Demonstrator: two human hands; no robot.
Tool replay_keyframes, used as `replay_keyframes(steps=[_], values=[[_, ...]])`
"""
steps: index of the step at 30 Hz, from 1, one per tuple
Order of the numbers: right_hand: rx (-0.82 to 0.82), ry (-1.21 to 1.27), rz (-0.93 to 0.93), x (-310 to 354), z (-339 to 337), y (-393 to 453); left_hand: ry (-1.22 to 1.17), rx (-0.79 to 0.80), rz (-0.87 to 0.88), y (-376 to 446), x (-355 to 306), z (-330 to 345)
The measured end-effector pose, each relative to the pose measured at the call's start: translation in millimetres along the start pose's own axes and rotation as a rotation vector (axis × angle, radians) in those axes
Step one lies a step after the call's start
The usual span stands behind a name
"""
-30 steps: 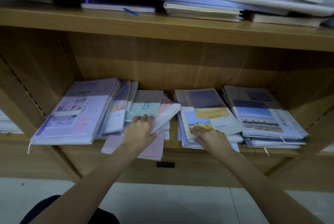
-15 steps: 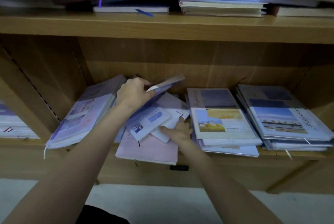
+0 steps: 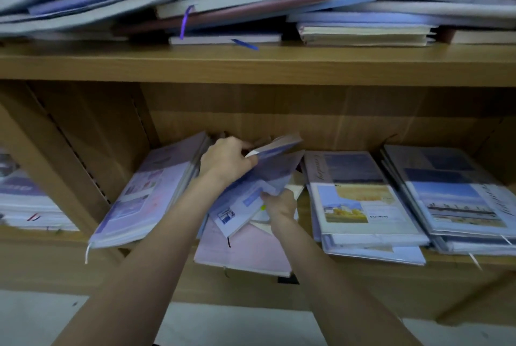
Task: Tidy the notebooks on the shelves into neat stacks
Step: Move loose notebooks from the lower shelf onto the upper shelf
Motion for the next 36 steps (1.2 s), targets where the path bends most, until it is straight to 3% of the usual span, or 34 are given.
replay_keyframes(steps=[4, 8, 13, 22, 26, 30, 32, 36], values=[[-0.047, 0.005, -0.047, -2.6, -7.7, -15.1, 0.010, -0.002, 0.011, 0.3, -1.6, -2.6], [0.072, 0.036, -0.083, -23.4, 0.1, -58.1, 0.016, 0.014, 0.029, 0.8, -3.0, -10.0], [0.015, 0.070, -0.048, -26.9, -7.9, -61.0, 0.054, 0.050, 0.056, -8.9, -2.8, -6.9], [0.044, 0.002, -0.048, -60.2, -77.9, -67.4, 0.349, 0.236, 0.094, -40.2, -11.2, 81.7], [0.053, -0.467, -0.141, -70.7, -110.4, -63.0, 0.252, 0.260, 0.103, -63.4, -12.6, 101.7], [0.108, -0.669, -0.198, -84.9, -113.2, -67.4, -0.037, -0.022, 0.136, -112.4, 28.1, 106.9], [0.131, -0.600, -0.109, -91.3, -111.4, -71.0, 0.070, -0.006, 0.085, -130.0, 57.5, 117.6], [0.207, -0.103, 0.010, -66.5, -107.5, -93.6, 0.448, 0.117, 0.097, -123.3, 80.2, 128.9]])
Point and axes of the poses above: each hand's wrist, its own y-axis towards the middle knuckle, its own z-axis out of the palm, x = y × z, the point moved 2 cm from there along y, towards the middle knuckle, and after that the axes turned 4 degrees about x, right-handed, at the moved point
